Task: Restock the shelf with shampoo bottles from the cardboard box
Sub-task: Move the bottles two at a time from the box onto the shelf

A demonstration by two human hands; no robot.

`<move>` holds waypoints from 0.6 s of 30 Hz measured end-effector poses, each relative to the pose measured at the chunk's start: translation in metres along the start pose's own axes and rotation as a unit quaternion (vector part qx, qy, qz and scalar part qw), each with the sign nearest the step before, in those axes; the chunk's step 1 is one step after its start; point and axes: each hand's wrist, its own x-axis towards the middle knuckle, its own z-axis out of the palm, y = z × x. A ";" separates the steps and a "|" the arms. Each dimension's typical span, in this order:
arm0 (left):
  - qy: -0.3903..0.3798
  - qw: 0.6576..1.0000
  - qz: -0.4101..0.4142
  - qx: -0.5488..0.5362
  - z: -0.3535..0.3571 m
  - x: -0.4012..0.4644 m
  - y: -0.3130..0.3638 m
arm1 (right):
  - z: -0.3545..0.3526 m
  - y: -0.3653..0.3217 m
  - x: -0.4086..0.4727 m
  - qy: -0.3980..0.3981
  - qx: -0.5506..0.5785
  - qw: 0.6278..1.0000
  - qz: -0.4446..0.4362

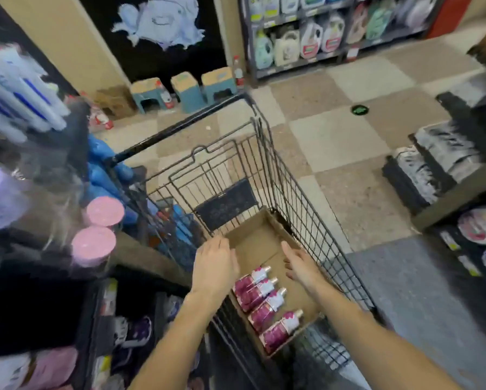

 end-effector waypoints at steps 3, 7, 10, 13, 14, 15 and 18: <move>-0.038 0.999 0.033 0.012 0.027 0.032 0.015 | -0.009 0.029 0.023 0.050 0.029 0.996 0.067; -0.103 0.992 0.064 0.016 0.075 0.071 0.024 | 0.002 0.076 0.061 0.093 0.070 0.983 0.142; -0.170 0.979 0.102 0.038 0.126 0.095 0.022 | 0.021 0.087 0.070 0.074 0.050 0.982 0.168; -0.215 0.962 0.149 0.074 0.182 0.125 0.012 | 0.048 0.116 0.094 0.072 0.045 0.982 0.166; -0.227 0.958 0.155 0.080 0.201 0.134 0.008 | 0.058 0.125 0.104 0.074 0.047 0.981 0.173; -0.236 0.954 0.162 0.086 0.219 0.141 0.005 | 0.069 0.130 0.116 0.075 0.047 0.980 0.180; -0.254 0.946 0.179 0.094 0.264 0.153 -0.005 | 0.099 0.146 0.154 0.092 0.067 0.972 0.205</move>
